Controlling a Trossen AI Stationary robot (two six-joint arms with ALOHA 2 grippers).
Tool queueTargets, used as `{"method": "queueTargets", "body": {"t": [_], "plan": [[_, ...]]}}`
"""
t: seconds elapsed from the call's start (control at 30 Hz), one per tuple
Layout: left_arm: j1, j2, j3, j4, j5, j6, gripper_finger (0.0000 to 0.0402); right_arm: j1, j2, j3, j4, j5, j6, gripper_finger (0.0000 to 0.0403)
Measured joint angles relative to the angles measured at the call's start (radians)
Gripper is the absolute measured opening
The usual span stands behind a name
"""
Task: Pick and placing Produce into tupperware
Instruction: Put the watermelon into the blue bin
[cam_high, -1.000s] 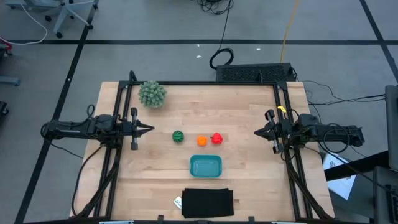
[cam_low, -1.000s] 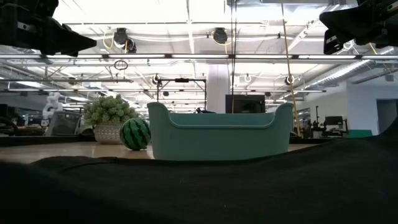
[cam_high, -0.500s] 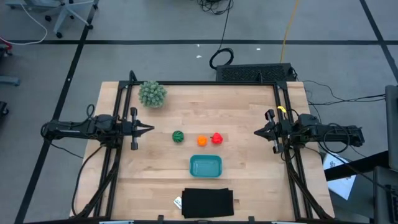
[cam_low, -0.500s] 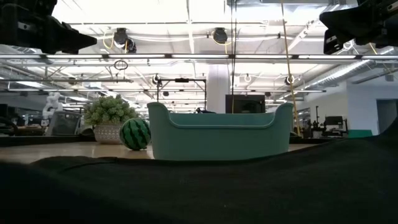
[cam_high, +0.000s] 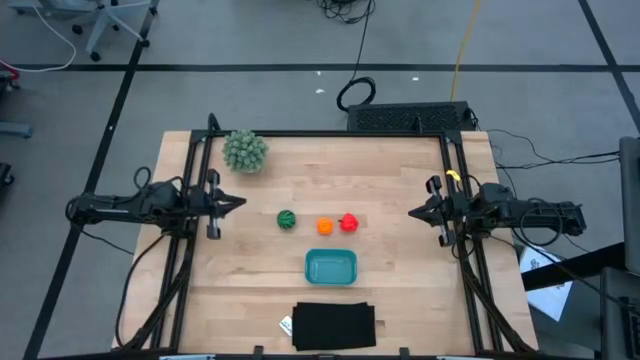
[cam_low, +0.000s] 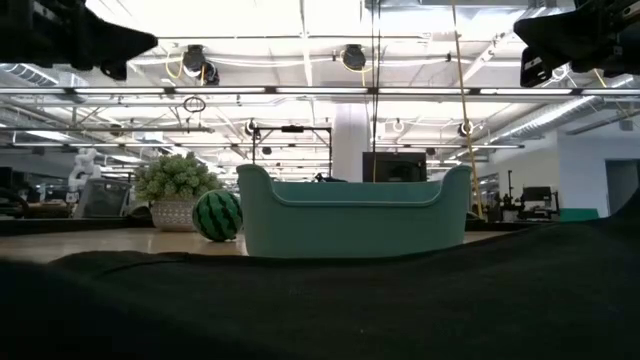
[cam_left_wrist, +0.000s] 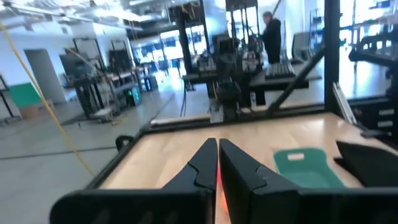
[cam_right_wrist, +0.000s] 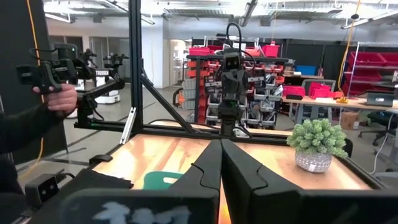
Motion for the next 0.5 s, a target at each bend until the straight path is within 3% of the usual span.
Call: {"method": "queueTargets", "body": {"t": [0.5], "plan": [[0.0,0.0,0.0,0.024,-0.087,0.036,0.0008,0.0,0.0,0.0,0.004,0.027,0.062,0.0]]}}
